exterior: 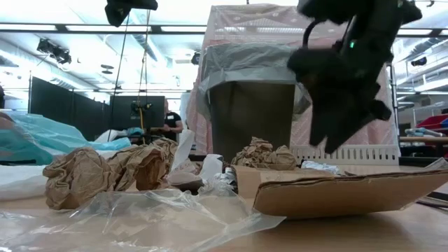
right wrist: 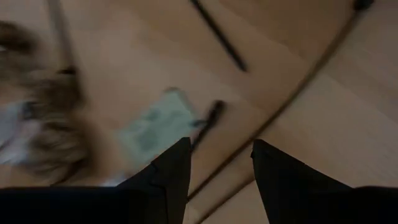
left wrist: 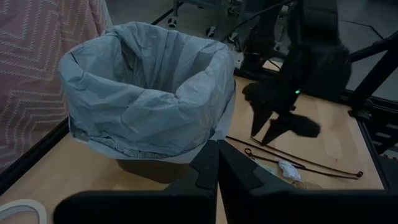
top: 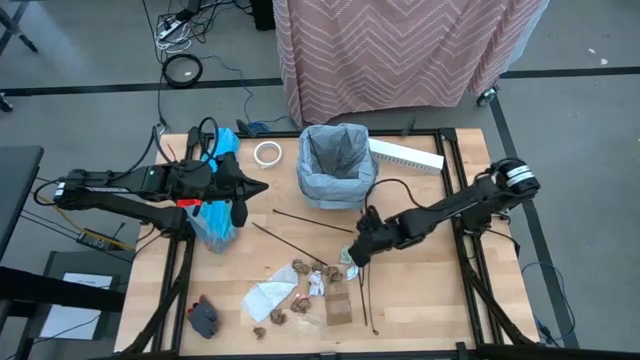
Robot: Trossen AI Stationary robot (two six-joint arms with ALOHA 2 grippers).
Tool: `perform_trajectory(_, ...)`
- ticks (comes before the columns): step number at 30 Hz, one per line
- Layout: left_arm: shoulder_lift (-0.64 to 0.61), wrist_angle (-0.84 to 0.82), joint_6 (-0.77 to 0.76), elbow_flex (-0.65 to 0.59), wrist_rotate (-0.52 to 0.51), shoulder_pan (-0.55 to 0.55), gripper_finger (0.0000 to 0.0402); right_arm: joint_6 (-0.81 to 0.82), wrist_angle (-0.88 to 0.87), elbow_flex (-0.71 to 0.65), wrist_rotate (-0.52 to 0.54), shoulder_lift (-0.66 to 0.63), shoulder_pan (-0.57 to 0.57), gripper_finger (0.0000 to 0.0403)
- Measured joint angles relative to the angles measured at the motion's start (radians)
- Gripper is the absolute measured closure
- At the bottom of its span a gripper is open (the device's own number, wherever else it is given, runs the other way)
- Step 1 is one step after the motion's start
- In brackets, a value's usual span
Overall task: Place trash/remove bag and relplace
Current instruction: Put the zip tie into the trash bin
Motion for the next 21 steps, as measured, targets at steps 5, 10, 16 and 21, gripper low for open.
perform_trajectory(5, 0.0, -0.002, 0.003, 0.0, 0.0, 0.0, 0.0387, 0.064, -0.038, 0.0, 0.012, 0.053, -0.004, 0.0248)
perform_trajectory(10, 0.0, -0.003, 0.033, 0.0, 0.0, 0.0, 0.0387, 0.069, -0.007, 0.004, -0.048, 0.114, -0.004, 0.0332)
perform_trajectory(16, 0.0, -0.003, 0.054, 0.0, -0.001, 0.0, 0.0387, 0.093, 0.02, 0.003, -0.099, 0.111, -0.003, 0.04)
perform_trajectory(21, 0.0, -0.002, 0.054, 0.0, -0.001, 0.0, 0.0387, 0.11, 0.015, -0.001, -0.141, -0.004, 0.005, 0.0403)
